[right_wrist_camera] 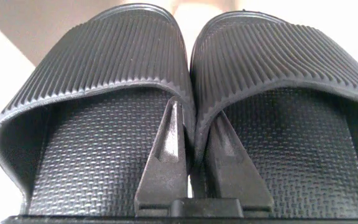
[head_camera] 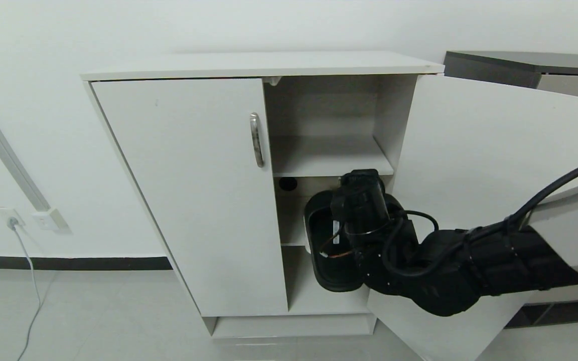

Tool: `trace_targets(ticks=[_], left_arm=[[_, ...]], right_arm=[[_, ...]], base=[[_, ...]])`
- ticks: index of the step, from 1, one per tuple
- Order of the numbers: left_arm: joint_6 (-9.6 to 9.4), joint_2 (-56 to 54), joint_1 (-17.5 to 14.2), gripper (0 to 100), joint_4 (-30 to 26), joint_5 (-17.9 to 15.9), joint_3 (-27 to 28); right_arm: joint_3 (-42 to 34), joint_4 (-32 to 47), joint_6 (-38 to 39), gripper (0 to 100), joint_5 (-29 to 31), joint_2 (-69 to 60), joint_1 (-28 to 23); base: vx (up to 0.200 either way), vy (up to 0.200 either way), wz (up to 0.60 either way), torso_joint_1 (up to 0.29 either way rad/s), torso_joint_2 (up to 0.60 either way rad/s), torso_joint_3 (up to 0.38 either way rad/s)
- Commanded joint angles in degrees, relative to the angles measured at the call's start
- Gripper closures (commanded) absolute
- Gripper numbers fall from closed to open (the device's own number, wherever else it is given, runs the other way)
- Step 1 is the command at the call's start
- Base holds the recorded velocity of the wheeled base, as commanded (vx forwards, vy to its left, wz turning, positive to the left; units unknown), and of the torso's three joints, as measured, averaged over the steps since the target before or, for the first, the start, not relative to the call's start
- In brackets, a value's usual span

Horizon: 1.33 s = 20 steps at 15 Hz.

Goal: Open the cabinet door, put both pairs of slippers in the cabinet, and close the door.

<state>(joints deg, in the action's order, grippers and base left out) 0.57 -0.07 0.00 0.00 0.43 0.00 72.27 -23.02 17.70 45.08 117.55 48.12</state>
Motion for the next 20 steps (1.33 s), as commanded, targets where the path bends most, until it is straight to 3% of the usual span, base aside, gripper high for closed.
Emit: trace_targets(ticks=[1, 11, 20], left_arm=[[0.04, 0.07, 0.00, 100, 0.00, 0.01, 0.00], [0.04, 0.07, 0.00, 100, 0.00, 0.01, 0.00], [0.04, 0.07, 0.00, 100, 0.00, 0.01, 0.00]], right_arm=[[3.23, 0.34, -0.74, 100, 0.53, -1.89, 0.22], [5.08, -0.28, -2.67, 100, 0.62, -2.07, 0.66], [4.64, -0.28, -2.50, 100, 0.71, -2.59, 0.75]], base=[[0.000, 0.000, 0.00, 0.000, 0.00, 0.000], [0.000, 0.000, 0.00, 0.000, 0.00, 0.000], [0.200, 0.000, 0.00, 0.003, 0.00, 0.004]])
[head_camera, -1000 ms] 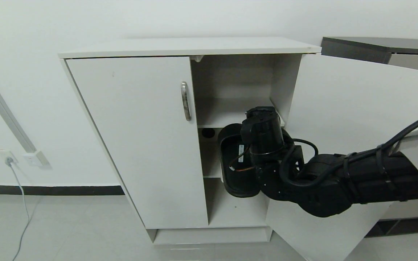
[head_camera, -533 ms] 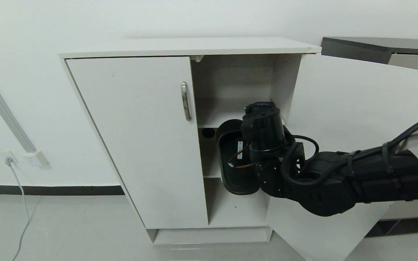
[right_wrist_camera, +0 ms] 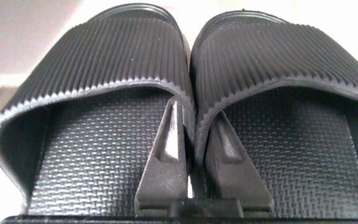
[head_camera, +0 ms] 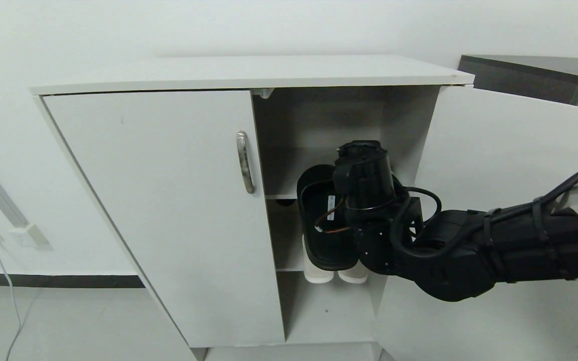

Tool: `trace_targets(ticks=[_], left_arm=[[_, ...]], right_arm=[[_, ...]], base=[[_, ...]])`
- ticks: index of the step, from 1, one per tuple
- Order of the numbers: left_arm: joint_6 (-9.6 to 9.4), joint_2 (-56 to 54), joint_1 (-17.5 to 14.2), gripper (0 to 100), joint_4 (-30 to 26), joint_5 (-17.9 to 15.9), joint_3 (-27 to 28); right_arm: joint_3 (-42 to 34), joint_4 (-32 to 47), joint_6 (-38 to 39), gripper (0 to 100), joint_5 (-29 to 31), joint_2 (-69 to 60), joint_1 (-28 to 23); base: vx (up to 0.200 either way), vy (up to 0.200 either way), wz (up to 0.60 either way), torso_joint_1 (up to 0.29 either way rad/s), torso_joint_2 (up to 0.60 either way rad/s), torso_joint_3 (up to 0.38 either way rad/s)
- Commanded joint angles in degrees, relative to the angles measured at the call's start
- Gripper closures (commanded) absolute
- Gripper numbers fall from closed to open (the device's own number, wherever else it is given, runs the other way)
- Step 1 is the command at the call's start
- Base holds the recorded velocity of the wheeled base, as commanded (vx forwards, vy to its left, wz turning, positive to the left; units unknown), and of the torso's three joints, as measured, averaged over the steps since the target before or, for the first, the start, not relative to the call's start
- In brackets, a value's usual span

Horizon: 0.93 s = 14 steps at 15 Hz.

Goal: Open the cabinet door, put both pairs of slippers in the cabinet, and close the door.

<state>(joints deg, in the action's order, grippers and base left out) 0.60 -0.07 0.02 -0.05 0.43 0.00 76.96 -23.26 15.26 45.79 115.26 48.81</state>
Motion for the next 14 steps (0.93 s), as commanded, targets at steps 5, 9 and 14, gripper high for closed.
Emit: trace_targets(ticks=[5, 9, 14], left_arm=[[0.11, 0.07, -0.02, 100, 0.05, 0.01, 0.00], [0.11, 0.07, -0.02, 100, 0.05, 0.01, 0.00], [0.19, 0.07, -0.02, 100, 0.14, 0.10, 0.00]], right_arm=[[-1.46, -0.03, 0.29, 100, 0.00, -0.92, 0.32], [-1.11, 0.06, -0.32, 100, -0.79, -0.39, -0.30], [5.13, 3.31, -1.02, 100, -6.59, 2.78, -2.32]], base=[[0.120, 0.000, 0.00, 0.001, 0.00, 0.000], [0.000, 0.000, 0.00, 0.000, 0.00, 0.000], [0.000, 0.000, 0.00, 0.000, 0.00, 0.000]])
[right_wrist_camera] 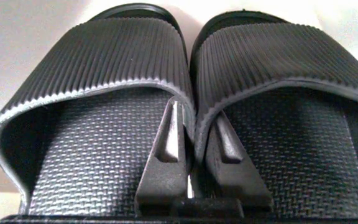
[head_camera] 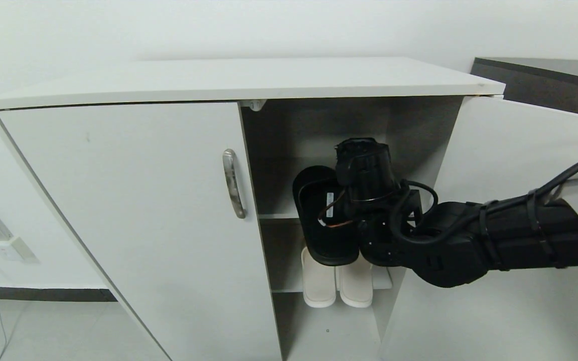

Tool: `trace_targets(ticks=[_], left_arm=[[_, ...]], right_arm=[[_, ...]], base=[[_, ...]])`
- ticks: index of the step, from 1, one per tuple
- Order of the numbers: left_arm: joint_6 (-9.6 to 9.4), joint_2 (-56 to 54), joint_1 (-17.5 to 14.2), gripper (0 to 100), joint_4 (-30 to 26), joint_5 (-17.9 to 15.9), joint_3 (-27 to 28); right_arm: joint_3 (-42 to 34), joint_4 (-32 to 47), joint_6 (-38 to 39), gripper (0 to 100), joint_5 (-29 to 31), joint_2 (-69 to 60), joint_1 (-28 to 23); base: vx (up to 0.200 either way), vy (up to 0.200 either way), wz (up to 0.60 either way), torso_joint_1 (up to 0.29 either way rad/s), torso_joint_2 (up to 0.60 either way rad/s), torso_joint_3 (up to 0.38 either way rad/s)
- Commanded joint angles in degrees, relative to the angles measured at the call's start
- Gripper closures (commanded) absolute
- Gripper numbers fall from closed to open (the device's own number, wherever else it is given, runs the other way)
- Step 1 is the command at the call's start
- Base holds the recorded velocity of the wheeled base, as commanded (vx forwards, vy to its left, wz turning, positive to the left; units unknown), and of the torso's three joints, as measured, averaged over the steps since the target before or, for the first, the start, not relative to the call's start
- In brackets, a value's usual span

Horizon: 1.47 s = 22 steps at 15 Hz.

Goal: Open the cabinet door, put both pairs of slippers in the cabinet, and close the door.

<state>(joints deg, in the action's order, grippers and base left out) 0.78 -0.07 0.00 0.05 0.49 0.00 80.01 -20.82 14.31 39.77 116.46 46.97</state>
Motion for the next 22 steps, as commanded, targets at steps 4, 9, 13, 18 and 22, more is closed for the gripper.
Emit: trace_targets(ticks=[4, 9, 13, 18, 22], left_arm=[[0.01, 0.07, 0.00, 100, 0.04, 0.04, 0.00], [0.10, 0.07, 0.00, 100, 0.04, 0.13, 0.00], [0.19, 0.07, 0.00, 100, 0.04, 0.22, 0.00], [0.19, 0.07, 0.00, 100, 0.04, 0.30, 0.00], [0.19, 0.07, 0.00, 100, 0.04, 0.30, 0.00]], right_arm=[[8.32, 7.64, 0.01, 100, -3.03, 2.55, -1.18], [16.06, 9.40, 0.10, 100, -2.06, 6.59, -3.38], [21.68, 12.38, 0.10, 100, 0.84, 9.84, -4.52], [24.85, 16.25, 0.28, 100, 0.93, 10.46, -4.69], [24.67, 16.43, 0.19, 0, 0.93, 10.81, -5.05]], base=[[0.000, 0.000, 0.00, 0.000, 0.00, 0.000], [0.000, 0.000, 0.00, 0.000, 0.00, 0.000], [0.000, 0.000, 0.00, 0.000, 0.00, 0.000], [0.000, 0.000, 0.00, 0.000, 0.00, 0.000], [0.000, 0.000, 0.00, 0.000, 0.00, 0.000]])
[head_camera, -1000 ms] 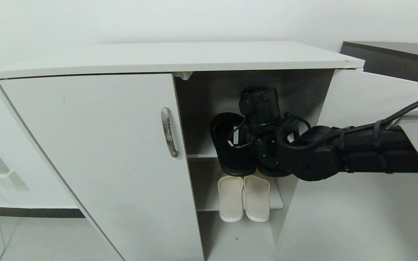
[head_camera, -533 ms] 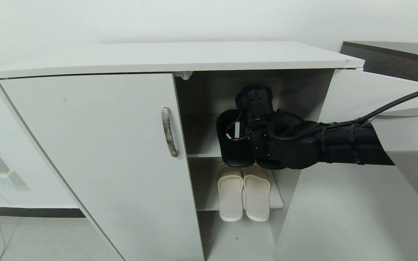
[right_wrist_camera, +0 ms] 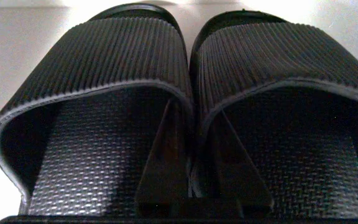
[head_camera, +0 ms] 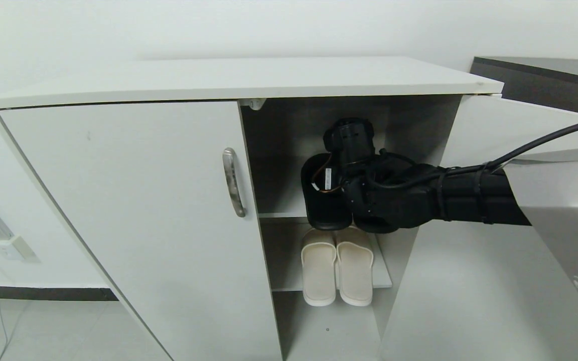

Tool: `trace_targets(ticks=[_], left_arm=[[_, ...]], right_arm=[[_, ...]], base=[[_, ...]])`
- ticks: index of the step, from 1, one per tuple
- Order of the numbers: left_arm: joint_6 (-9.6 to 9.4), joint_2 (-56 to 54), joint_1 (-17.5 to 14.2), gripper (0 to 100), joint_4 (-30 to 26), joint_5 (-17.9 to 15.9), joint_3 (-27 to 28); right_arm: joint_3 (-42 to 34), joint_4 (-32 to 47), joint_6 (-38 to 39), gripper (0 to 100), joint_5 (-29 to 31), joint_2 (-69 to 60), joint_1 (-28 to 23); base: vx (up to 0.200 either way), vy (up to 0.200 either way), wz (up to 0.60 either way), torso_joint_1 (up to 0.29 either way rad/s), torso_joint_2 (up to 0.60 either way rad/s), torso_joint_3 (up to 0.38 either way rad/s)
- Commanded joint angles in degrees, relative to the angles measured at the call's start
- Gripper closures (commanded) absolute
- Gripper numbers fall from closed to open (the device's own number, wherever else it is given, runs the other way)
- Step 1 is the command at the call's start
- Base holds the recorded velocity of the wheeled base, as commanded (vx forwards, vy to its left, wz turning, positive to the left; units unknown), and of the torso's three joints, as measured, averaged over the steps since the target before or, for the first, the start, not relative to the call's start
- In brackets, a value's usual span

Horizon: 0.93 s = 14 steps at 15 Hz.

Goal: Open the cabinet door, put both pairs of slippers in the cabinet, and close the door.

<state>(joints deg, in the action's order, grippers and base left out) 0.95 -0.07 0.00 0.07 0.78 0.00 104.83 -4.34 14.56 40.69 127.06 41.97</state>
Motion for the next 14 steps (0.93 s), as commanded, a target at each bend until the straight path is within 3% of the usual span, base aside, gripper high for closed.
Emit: trace_targets(ticks=[1, 4, 14], left_arm=[[0.02, 0.07, 0.00, 100, 0.01, 0.01, 0.00], [0.02, 0.07, 0.00, 100, 0.01, 0.01, 0.00], [-0.07, 0.07, 0.00, 100, 0.01, -0.25, 0.00]], right_arm=[[-0.32, -0.05, 0.03, 0, 0.09, -0.06, 0.13], [-4.10, -0.05, 0.03, 0, 0.53, -3.66, 1.09], [-29.86, -2.08, 3.73, 0, -2.20, -25.46, 9.44]], base=[[0.000, 0.000, 0.00, 0.000, 0.00, 0.000], [0.000, 0.000, 0.00, 0.000, 0.00, 0.000], [0.000, 0.000, 0.00, 0.000, 0.00, 0.000]])
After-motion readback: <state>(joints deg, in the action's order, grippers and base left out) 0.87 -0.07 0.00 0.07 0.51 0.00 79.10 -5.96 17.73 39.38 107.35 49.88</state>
